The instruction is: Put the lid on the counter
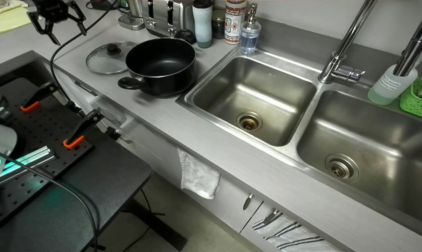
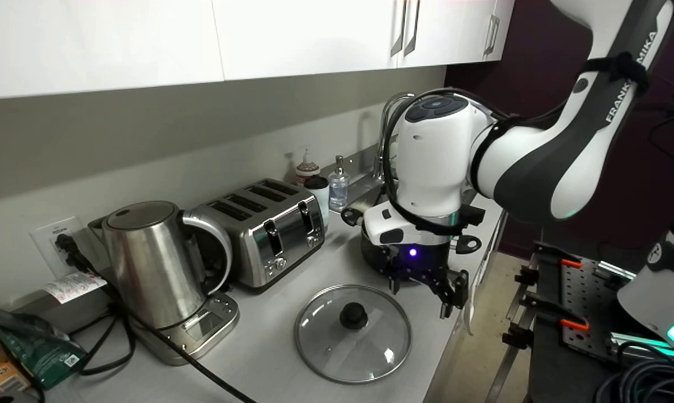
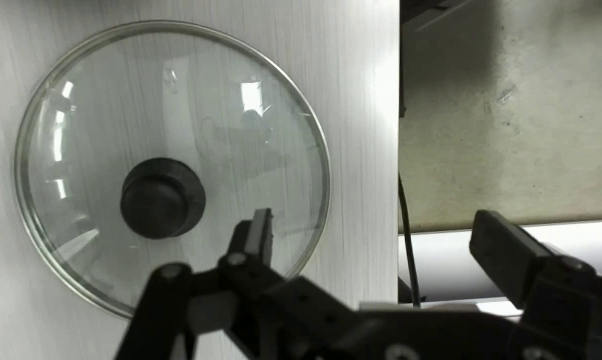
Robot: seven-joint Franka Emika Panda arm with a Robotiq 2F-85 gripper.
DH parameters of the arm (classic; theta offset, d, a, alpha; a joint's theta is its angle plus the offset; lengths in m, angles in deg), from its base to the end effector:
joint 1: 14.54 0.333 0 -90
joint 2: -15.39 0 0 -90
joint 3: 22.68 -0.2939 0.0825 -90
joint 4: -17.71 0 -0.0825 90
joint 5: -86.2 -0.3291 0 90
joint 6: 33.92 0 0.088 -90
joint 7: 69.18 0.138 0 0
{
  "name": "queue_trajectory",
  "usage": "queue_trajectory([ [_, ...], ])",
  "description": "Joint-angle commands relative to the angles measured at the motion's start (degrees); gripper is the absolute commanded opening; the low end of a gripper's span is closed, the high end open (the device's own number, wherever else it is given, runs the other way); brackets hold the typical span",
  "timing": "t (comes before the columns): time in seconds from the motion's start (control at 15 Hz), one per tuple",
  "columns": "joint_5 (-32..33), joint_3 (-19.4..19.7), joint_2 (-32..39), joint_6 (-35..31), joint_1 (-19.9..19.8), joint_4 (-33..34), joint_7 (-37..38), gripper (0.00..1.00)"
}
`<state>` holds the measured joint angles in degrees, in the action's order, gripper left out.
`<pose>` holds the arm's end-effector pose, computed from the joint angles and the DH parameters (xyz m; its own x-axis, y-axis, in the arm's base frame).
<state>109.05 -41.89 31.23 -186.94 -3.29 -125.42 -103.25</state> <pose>0.3624 0.2308 0.1763 0.0892 0.9906 -0.1036 0.9960 -0.0892 0.0040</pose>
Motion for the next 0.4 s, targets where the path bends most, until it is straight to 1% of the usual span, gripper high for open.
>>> queue_trajectory([
  [0.0,-5.59,-2.12,-5.66,3.84,-0.88,-3.81,-4.46,1.0],
  [0.13,-7.28,-2.16,-7.23,4.53,-0.54,-4.79,-5.86,1.0],
  [0.2,-4.85,-0.55,-3.64,3.07,0.71,-2.45,-3.43,1.0],
  [0.33,-5.69,-0.59,-4.87,3.38,0.78,-3.28,-4.17,1.0],
])
